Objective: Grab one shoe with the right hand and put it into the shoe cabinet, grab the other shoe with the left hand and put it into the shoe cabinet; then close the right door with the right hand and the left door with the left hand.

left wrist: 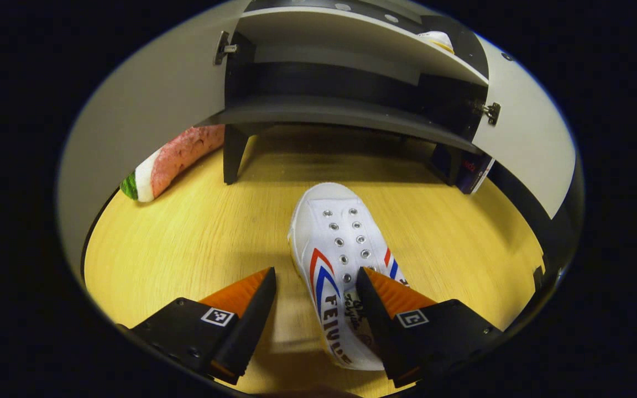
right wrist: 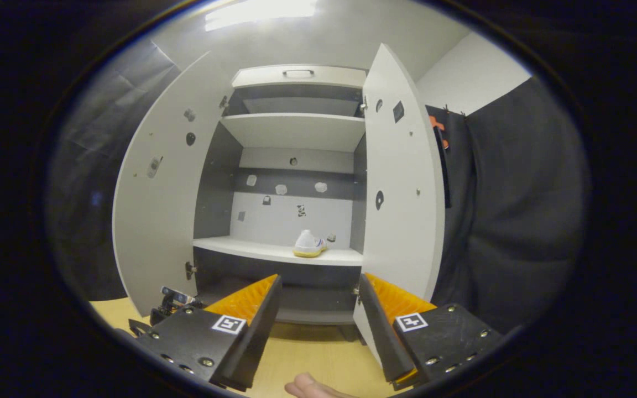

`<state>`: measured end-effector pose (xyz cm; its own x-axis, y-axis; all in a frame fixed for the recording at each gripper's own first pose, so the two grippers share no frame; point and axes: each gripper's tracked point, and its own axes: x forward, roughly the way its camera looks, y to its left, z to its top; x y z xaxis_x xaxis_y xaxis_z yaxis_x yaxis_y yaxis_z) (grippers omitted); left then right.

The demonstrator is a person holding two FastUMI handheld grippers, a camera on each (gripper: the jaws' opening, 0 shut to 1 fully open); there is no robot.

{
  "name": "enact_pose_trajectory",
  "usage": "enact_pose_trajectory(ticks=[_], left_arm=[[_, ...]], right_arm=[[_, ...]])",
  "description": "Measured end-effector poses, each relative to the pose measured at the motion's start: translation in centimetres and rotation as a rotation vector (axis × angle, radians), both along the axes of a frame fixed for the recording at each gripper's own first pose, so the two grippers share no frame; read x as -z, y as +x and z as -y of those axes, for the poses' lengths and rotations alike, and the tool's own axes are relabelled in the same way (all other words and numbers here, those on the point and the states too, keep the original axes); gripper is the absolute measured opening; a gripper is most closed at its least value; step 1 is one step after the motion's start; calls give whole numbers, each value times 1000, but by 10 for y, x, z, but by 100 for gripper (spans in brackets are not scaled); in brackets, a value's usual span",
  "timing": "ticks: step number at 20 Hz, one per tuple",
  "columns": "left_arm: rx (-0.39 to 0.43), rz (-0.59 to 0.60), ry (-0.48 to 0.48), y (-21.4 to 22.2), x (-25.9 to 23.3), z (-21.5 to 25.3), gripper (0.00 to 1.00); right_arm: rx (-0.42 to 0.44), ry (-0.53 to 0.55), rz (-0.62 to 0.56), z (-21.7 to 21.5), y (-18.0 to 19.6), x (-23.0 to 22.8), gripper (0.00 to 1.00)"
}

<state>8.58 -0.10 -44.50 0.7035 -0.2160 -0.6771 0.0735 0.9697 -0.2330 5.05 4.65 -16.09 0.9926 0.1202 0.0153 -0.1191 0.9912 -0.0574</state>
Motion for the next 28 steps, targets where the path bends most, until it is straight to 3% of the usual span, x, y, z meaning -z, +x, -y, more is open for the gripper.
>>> enact_pose_trajectory(ticks=[3, 5, 8, 9, 10, 12, 15, 21, 28], left_arm=[[6, 5, -19, -2, 5, -2, 90], [4, 37, -89, -2, -2, 8, 90], [28, 25, -24, -4, 1, 5, 45], [26, 23, -9, -2, -1, 3, 41], [20, 26, 6, 0, -4, 0, 25], [-6, 6, 37, 0, -5, -3, 5], [-41, 24, 107, 3, -19, -11, 1], [-84, 196, 143, 1, -102, -32, 1], [-104, 391, 121, 11, -220, -32, 1]], right_arm=[[7, 1, -24, 4, 4, 12, 83], [18, 4, -33, 8, 4, 16, 81], [20, 29, -44, 12, 2, 18, 81], [18, 36, -46, 13, 0, 18, 81], [13, 38, -44, 13, -4, 18, 81], [19, 33, -33, 18, -10, 15, 81], [33, 28, -23, 26, -20, 9, 81], [59, 46, 13, 44, -40, -6, 83], [81, 55, 41, 63, -56, -12, 81]])
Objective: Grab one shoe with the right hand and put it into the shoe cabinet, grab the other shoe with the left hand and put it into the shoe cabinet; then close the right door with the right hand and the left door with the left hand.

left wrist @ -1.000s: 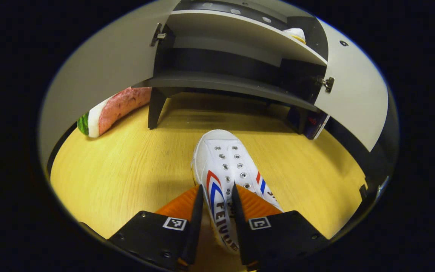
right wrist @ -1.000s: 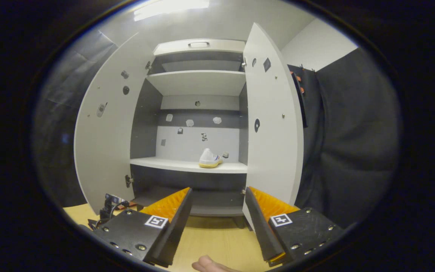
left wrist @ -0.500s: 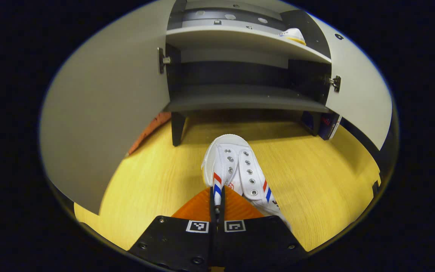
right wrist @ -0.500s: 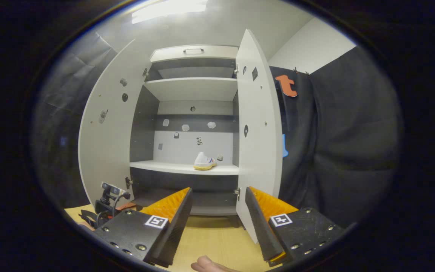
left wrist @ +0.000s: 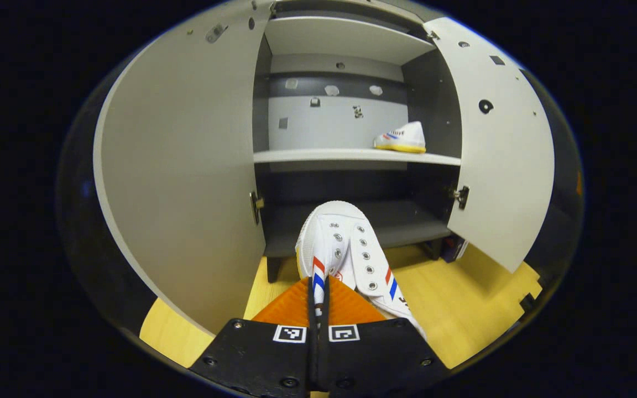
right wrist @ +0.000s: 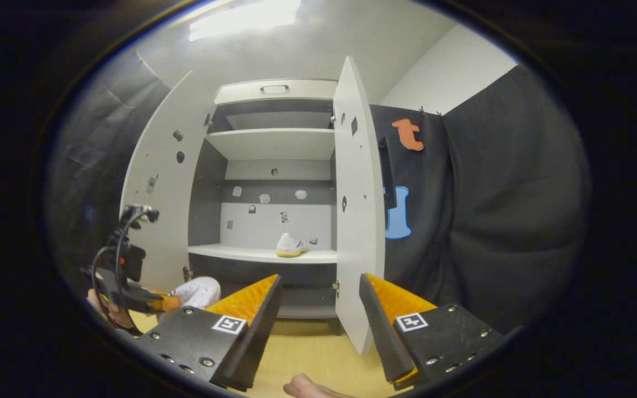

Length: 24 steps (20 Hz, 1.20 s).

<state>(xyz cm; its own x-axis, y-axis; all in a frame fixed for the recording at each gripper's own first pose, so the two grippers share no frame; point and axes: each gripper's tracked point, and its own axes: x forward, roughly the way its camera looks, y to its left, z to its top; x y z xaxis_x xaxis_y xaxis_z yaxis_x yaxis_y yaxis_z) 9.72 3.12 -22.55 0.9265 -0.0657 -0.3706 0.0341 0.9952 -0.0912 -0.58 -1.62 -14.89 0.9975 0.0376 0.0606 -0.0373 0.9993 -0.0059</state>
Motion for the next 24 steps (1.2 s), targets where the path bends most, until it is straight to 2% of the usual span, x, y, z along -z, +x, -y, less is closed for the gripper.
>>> enact_pose_trajectory(ticks=[2, 5, 6, 8, 13, 14, 18, 21, 24], left_arm=[[-7, 39, 0, 8, -31, -1, 1], [5, 104, -38, 26, -84, 5, 0], [16, 136, -48, 38, -103, 8, 0], [-2, 169, -68, 63, -132, 5, 0], [-19, 167, -102, 139, -179, 7, 0], [-20, 159, -124, 157, -184, 7, 0], [-56, 125, -213, 233, -189, 1, 1], [-81, 110, -191, 283, -176, -8, 1], [-98, 95, -196, 308, -160, -14, 1]], right_arm=[[12, -2, -2, 6, -3, 2, 83], [18, 0, 0, 13, -9, 4, 81], [16, 3, 1, 14, -11, 4, 83], [13, 5, 8, 18, -17, 2, 81], [8, 17, 47, 30, -29, -7, 81], [5, 21, 53, 31, -32, -7, 83], [3, 39, 78, 39, -40, -10, 81], [4, 65, 97, 47, -45, -11, 83], [21, 74, 90, 56, -40, -6, 81]])
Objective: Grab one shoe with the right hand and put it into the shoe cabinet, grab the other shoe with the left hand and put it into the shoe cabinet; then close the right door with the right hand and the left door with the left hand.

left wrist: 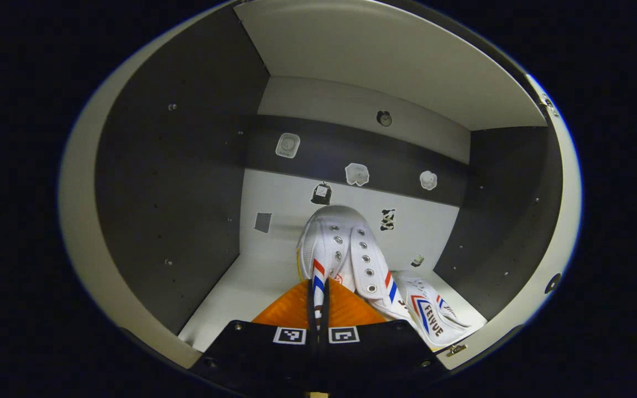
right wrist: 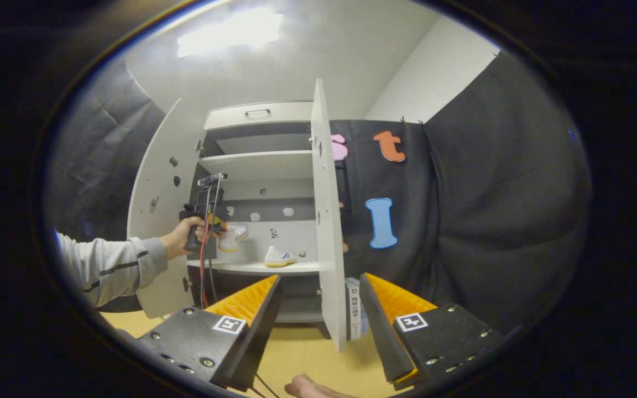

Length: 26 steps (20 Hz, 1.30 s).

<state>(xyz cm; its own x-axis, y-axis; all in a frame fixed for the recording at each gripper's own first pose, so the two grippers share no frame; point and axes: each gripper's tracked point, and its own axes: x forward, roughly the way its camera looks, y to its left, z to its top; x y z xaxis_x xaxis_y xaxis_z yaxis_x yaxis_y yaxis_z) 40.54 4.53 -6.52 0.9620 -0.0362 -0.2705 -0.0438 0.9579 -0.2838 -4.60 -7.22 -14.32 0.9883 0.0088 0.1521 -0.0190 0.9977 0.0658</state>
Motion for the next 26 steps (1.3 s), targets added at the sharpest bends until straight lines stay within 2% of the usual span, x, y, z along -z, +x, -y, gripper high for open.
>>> enact_pose_trajectory(ticks=[1, 7, 9, 10, 13, 15, 17, 18, 20, 22, 23, 26], left_arm=[[-3, -9, 11, 6, 7, -2, 1], [25, -154, 67, 18, 60, 4, 1], [27, -165, 104, 20, 64, 2, 3], [27, -161, 99, 20, 62, 4, 3], [26, -165, 98, 20, 62, 4, 3], [69, -187, 112, 12, 63, 13, 5], [30, -46, 163, 19, 31, 4, 30], [19, -14, 193, 14, 17, 2, 50], [12, -22, 247, -5, 8, 2, 89], [-23, -42, 311, -25, 0, -3, 96], [-33, -15, 331, -34, -12, -2, 98], [-26, 57, 303, -75, -39, 7, 97]], right_arm=[[8, 4, -6, 4, 2, 3, 83], [25, -9, -55, 5, 9, 20, 81], [24, -19, -58, 1, 7, 21, 80], [29, -21, -62, 1, 6, 21, 83], [44, -19, -70, 0, 1, 22, 81], [55, -19, -73, 0, -3, 22, 83], [63, -26, -77, -2, -9, 22, 83], [65, -29, -75, -4, -11, 22, 83], [63, -34, -75, -9, -14, 22, 83], [61, -33, -75, -13, -16, 21, 83], [63, -36, -76, -14, -17, 22, 83], [85, -58, -66, -12, -20, 17, 83]])
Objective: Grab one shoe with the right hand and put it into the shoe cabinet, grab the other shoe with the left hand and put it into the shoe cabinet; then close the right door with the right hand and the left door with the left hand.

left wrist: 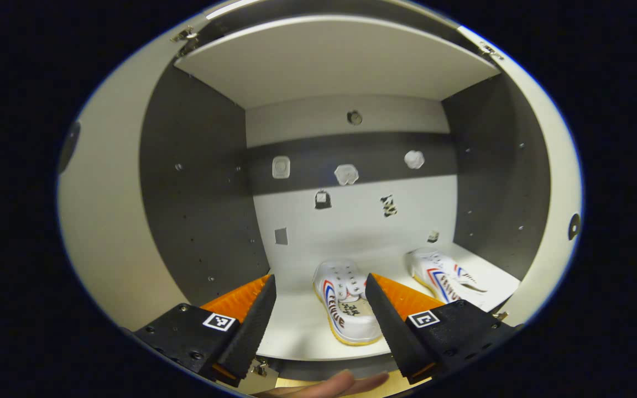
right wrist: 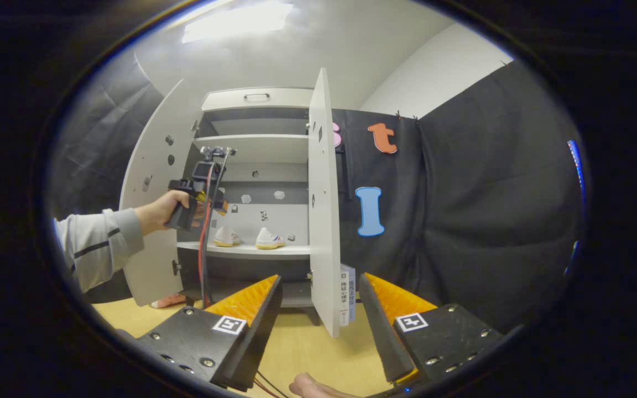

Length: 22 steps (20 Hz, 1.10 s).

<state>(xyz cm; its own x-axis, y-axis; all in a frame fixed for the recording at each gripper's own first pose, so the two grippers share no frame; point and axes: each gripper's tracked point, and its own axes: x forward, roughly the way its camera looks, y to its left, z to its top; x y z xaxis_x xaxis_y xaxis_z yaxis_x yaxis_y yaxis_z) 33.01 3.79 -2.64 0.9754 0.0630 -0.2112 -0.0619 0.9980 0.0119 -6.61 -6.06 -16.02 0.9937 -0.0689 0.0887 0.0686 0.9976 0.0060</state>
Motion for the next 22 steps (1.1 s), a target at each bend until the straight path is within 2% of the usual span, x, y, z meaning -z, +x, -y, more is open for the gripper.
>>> enact_pose_trajectory(ticks=[4, 7, 9, 10, 11, 12, 13, 15, 20, 21, 22], left_arm=[[-15, 57, 24, -68, -27, -1, 98], [23, 110, -5, -127, -41, 8, 98], [21, 165, -18, -163, -49, 3, 97], [20, 179, -22, -183, -48, 0, 97], [13, 194, -32, -198, -49, -4, 97], [5, 217, -40, -212, -53, -10, 97], [-13, 230, -48, -224, -54, -16, 100], [-41, 228, -46, -247, -49, -27, 97], [-47, 230, -56, -283, -34, -31, 97], [-58, 225, -63, -288, -29, -31, 97], [-62, 205, -63, -295, -20, -31, 98]], right_arm=[[24, 55, -10, 5, -1, 4, 80], [37, 75, -36, 6, 6, 12, 80], [33, 81, -47, 3, 12, 14, 83], [30, 81, -47, 1, 14, 13, 80], [27, 83, -45, 0, 15, 12, 83], [18, 84, -37, -2, 16, 9, 80], [4, 86, -31, -6, 18, 5, 83], [-10, 90, -47, -8, 23, 1, 83], [-20, 84, -39, -13, 36, -37, 80], [-31, 82, -40, -17, 36, -41, 83], [-38, 77, -47, -21, 37, -44, 80]])
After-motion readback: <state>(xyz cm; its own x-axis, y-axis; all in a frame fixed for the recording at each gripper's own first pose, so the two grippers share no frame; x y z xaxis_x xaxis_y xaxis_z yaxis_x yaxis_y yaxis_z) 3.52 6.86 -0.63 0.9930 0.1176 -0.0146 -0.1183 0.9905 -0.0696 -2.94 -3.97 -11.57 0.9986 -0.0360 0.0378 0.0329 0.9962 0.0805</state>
